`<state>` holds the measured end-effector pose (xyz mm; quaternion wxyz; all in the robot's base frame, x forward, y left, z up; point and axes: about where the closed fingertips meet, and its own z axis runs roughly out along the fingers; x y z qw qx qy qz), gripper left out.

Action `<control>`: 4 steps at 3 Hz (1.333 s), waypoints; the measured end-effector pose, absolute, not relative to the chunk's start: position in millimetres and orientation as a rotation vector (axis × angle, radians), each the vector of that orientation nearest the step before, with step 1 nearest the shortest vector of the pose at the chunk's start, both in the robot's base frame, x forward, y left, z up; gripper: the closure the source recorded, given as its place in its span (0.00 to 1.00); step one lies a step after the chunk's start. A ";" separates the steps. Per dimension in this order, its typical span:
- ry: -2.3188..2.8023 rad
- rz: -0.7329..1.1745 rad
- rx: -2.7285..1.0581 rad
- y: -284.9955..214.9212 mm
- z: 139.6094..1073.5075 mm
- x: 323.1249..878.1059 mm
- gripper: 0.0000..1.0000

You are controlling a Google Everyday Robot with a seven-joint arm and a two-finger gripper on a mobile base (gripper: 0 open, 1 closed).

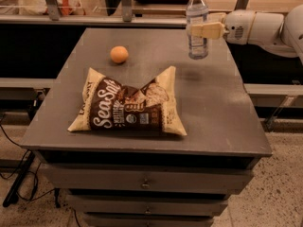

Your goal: Place blue plastic bottle upright

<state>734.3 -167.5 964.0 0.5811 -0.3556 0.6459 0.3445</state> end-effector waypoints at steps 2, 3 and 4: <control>1.500 0.784 -0.818 -181.0 940.3 733.8 1.00; 1.463 0.778 -0.792 -186.9 931.0 735.8 1.00; 1.423 0.773 -0.771 -189.2 924.7 739.8 1.00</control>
Offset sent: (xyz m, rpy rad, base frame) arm -0.0044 -0.0304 -0.0370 0.0135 -0.0300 -0.0479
